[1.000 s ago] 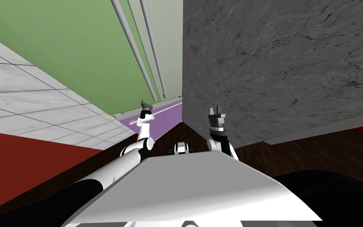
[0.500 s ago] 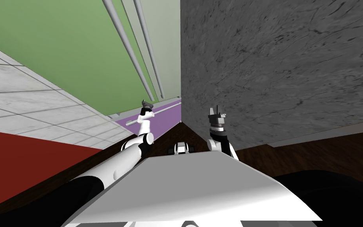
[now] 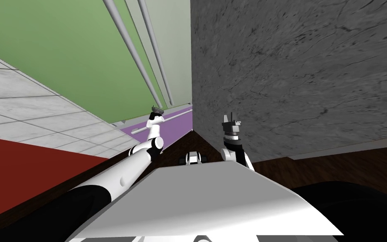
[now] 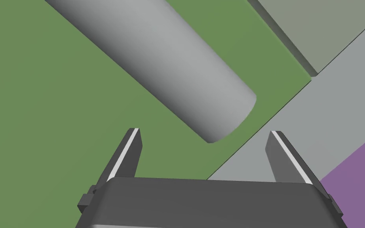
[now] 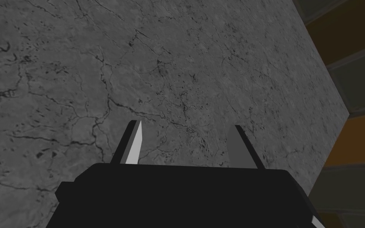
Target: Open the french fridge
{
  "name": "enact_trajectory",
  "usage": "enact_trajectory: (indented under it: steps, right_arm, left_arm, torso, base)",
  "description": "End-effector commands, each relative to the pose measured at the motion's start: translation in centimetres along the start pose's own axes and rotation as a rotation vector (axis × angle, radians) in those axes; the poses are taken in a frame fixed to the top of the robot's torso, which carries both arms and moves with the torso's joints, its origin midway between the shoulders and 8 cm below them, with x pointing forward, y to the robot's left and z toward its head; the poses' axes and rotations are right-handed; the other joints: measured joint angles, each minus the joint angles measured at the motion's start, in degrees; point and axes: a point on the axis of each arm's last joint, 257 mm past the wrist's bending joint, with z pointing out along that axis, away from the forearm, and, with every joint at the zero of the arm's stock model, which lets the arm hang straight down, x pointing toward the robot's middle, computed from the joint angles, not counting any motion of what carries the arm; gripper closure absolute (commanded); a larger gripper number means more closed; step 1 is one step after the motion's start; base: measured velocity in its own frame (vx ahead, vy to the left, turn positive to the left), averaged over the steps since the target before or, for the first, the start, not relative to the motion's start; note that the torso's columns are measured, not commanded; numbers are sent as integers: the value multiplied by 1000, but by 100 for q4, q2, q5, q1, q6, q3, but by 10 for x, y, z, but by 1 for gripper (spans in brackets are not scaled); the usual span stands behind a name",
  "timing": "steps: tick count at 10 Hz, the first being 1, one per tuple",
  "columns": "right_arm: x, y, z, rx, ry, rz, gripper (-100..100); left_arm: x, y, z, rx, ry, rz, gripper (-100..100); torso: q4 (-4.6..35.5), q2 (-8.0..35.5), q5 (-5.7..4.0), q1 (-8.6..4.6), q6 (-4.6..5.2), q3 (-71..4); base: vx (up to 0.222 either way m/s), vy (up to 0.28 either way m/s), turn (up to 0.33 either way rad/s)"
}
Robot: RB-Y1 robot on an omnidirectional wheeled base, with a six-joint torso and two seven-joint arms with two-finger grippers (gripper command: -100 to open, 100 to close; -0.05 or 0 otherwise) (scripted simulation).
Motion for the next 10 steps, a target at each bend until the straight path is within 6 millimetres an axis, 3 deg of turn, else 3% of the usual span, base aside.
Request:
enact_trajectory:
  steps: [1, 4, 5, 7, 8, 10]
  right_arm:
    - [0, 0, 0, 0, 0, 0, 0]
    - [0, 0, 0, 0, 0, 0, 0]
    - [0, 0, 0, 0, 0, 0, 0]
    - [0, 0, 0, 0, 0, 0, 0]
    - [0, 0, 0, 0, 0, 0, 0]
    - [0, 0, 0, 0, 0, 0, 0]
  left_arm:
    - [3, 0, 8, -20, -17, -34, -100]
    - [3, 0, 10, -23, -20, -40, -100]
    - [3, 0, 10, -23, -20, -40, 100]
    - [29, 21, 9, -55, 15, -45, 100]
    - [29, 21, 9, -55, 15, -45, 100]
    - [54, 43, 6, -90, 49, -51, 100]
  torso:
    - [0, 0, -1, -4, 1, 0]
    - [1, 6, 3, 11, 0, 4]
    - [1, 5, 4, 13, 0, 3]
    - [-8, 16, 7, 7, 31, 7]
    - [-10, 29, 9, 6, 51, 16]
    - [-3, -7, -10, -28, 16, -4]
  base:
    - [18, -69, 23]
    - [8, -33, 9]
    - [2, -1, 11]
    - [-152, 144, -90]
    - [-178, 161, -122]
    - [-175, 168, -115]
